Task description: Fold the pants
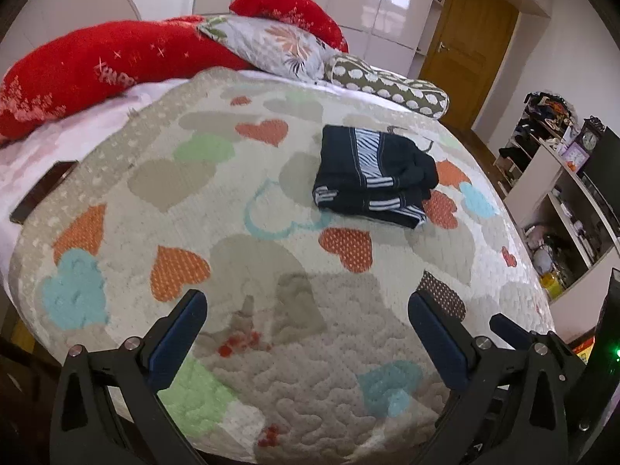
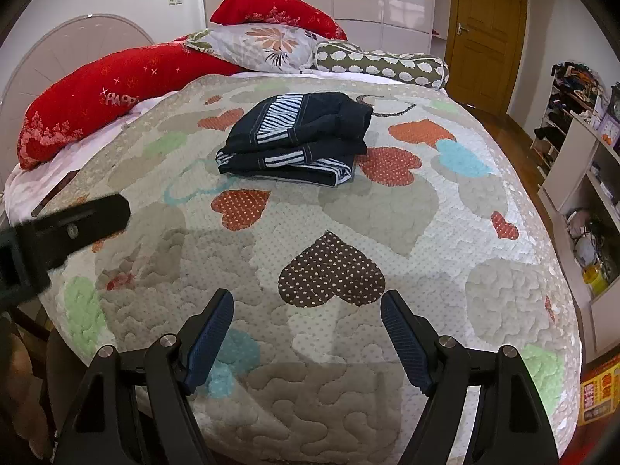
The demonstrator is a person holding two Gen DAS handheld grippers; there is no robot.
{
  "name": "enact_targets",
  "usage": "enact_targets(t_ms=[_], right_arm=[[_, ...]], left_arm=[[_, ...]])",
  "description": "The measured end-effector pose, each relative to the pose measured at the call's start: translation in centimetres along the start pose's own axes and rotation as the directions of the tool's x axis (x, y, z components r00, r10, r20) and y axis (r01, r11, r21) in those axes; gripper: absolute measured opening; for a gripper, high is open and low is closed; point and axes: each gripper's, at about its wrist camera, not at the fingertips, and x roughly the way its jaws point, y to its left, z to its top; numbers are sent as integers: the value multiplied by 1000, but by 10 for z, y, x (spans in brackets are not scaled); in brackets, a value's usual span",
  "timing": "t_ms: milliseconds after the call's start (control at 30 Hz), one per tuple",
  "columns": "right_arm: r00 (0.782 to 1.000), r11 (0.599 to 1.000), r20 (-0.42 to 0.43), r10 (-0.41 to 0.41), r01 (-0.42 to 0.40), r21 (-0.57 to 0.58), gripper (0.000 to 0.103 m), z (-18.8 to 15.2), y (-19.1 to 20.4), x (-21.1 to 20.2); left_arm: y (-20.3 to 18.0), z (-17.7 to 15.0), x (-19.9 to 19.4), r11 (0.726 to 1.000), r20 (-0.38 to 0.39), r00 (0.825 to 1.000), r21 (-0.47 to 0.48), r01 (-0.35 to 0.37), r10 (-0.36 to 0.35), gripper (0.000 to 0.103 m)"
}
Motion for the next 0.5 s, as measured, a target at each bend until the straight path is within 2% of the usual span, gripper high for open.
enact_targets(t_ms=[267, 500], right_arm=[[1000, 1000, -10, -8, 8, 16, 82, -2, -4, 5], [1000, 1000, -5, -7, 7, -14, 82, -4, 2, 5]], left_arm=[[2, -3, 9, 1000, -46, 999, -19, 17, -18, 103], [2, -5, 16, 1000, -70, 997, -17, 23, -24, 103]])
